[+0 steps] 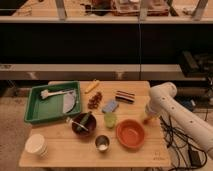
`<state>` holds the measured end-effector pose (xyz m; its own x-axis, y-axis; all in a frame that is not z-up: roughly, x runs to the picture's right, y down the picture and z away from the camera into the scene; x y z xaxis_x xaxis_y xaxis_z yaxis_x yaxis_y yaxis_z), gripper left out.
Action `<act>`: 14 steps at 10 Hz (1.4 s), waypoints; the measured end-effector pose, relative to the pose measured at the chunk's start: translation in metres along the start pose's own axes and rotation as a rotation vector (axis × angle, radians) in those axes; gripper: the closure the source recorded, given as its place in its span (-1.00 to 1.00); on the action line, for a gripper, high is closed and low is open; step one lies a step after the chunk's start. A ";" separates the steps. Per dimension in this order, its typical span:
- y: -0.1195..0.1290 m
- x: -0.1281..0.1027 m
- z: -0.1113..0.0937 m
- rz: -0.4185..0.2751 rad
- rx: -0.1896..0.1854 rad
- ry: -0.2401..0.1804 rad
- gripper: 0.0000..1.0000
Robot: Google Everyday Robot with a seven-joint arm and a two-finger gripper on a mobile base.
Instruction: Place apple in plastic cup
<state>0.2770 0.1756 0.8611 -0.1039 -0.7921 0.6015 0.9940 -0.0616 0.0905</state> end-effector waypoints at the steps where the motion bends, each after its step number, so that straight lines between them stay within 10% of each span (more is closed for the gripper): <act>1: -0.005 0.003 -0.008 -0.020 0.021 0.023 -0.07; 5: -0.060 0.036 -0.059 -0.162 0.137 0.113 -0.07; 11: -0.210 0.042 -0.117 -0.496 0.369 0.182 -0.07; 14: -0.247 0.028 -0.122 -0.634 0.388 0.174 -0.07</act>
<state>0.0332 0.0948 0.7586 -0.6120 -0.7623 0.2105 0.6590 -0.3444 0.6687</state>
